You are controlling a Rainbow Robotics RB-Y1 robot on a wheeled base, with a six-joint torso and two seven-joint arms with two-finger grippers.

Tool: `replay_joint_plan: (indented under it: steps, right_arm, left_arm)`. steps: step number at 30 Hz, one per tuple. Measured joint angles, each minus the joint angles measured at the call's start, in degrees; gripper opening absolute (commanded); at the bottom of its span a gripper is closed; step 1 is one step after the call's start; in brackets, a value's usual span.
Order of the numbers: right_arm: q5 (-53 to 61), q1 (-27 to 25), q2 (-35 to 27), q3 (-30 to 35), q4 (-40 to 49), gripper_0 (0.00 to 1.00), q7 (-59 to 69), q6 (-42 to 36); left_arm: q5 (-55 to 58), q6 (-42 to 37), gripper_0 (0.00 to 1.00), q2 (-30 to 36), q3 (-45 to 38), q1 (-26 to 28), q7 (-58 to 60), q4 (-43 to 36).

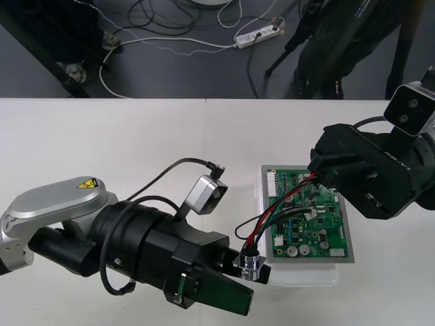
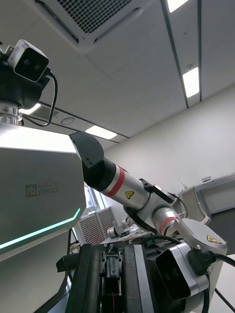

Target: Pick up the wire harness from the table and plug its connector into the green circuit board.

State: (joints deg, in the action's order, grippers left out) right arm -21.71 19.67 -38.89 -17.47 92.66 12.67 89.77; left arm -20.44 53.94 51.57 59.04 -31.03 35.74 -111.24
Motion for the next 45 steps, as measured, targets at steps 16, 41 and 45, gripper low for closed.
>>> replay_joint_plan:
  steps: [16, 41, 45]
  right_arm:
    - [0.02, 0.0, -0.54, 0.0, -0.11, 0.0, -0.02, 0.0]
    - [-0.85, -1.03, -1.9, 2.6, -5.05, 0.0, -1.09, 0.0]
    - [-0.9, -1.12, -1.9, 3.39, -5.78, 0.0, -1.09, 0.0]
  left_arm:
    - [-11.79, 0.04, 1.0, 0.0, -12.55, 1.2, 18.98, -0.01]
    - [-34.33, 14.08, 1.0, -10.39, -39.55, 13.23, 26.72, -0.08]
    - [-38.26, 18.48, 1.0, -14.41, -44.48, 14.72, 27.14, -0.08]
